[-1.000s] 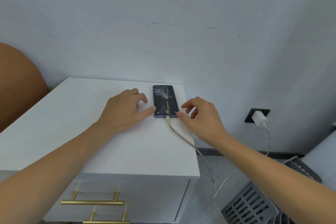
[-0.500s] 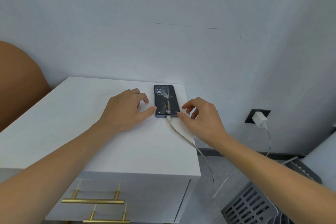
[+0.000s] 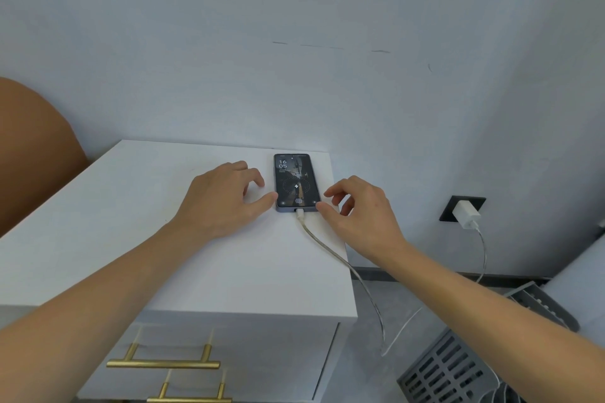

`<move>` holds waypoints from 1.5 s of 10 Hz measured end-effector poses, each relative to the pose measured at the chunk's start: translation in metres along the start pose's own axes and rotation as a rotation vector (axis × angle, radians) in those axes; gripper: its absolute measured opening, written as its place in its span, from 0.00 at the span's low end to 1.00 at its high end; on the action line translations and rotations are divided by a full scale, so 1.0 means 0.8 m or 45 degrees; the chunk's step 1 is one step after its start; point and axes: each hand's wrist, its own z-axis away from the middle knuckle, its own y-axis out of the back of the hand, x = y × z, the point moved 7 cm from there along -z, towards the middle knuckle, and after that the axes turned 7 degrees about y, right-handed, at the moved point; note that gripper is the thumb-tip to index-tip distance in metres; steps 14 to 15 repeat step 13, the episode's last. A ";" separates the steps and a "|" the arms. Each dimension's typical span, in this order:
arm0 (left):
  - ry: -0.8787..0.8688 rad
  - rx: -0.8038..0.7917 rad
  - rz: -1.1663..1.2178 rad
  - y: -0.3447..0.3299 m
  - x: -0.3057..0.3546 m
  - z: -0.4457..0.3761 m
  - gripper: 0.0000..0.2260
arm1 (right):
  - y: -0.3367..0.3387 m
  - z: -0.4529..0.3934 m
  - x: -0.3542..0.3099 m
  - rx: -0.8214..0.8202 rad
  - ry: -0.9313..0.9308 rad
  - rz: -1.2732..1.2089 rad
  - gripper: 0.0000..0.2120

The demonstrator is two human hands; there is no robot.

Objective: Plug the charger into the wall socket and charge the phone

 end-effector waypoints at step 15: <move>0.034 -0.006 0.002 -0.001 0.001 0.000 0.22 | 0.012 0.017 0.008 -0.044 -0.134 -0.100 0.12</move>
